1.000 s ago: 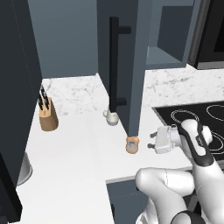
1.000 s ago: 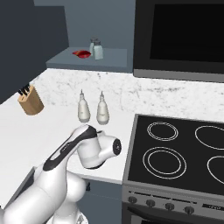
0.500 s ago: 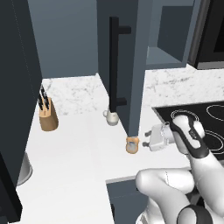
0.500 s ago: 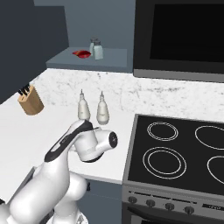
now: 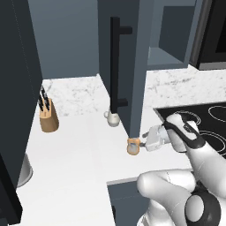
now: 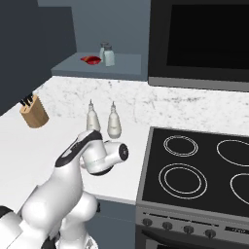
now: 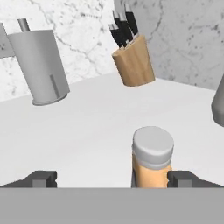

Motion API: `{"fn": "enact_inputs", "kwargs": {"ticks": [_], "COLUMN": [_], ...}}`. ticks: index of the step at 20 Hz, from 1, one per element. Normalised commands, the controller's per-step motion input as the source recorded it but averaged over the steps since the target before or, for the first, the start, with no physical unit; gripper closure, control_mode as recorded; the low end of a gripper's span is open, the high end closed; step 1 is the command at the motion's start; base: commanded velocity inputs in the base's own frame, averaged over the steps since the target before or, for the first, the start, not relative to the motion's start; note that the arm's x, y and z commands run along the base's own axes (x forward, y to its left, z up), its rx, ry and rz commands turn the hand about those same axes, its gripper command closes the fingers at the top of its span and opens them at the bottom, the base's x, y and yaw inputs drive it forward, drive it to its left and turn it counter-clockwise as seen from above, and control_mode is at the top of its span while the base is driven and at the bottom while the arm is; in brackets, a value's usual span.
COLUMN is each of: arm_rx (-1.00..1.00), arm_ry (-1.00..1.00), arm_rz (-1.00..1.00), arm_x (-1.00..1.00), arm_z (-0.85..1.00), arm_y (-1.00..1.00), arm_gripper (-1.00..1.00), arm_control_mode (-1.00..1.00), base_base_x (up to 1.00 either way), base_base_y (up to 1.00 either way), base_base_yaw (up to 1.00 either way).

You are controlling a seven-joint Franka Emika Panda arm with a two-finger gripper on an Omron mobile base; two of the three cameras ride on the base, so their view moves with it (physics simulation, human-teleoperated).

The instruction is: Put the shaker and condiment bottle from the counter next to their counterparts in the cabinet.

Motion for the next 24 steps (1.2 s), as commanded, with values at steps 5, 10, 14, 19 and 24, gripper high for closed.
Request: {"fn": "enact_inputs", "kwargs": {"ticks": [5,10,14,19,24], "arm_rx": [0.00,0.00,0.00,0.00,-0.02], "arm_ry": [-0.07,-0.12,-0.09,-0.02,0.09], "arm_rz": [-0.09,-0.10,-0.11,-0.10,-0.06], "arm_x": [0.00,0.00,0.00,0.02,0.15], "arm_z": [-0.73,-0.64,-0.63,-0.62,-0.52], "arm_y": [0.32,0.29,0.32,0.45,0.68], "arm_gripper": [-1.00,-1.00,-1.00,-1.00,1.00], "arm_control_mode": [-1.00,-1.00,-1.00,-1.00,-1.00], "base_base_x": [0.00,0.00,0.00,0.00,0.00], "base_base_y": [0.00,0.00,0.00,0.00,0.00], "base_base_yaw": [0.00,0.00,0.00,0.00,0.00]}}
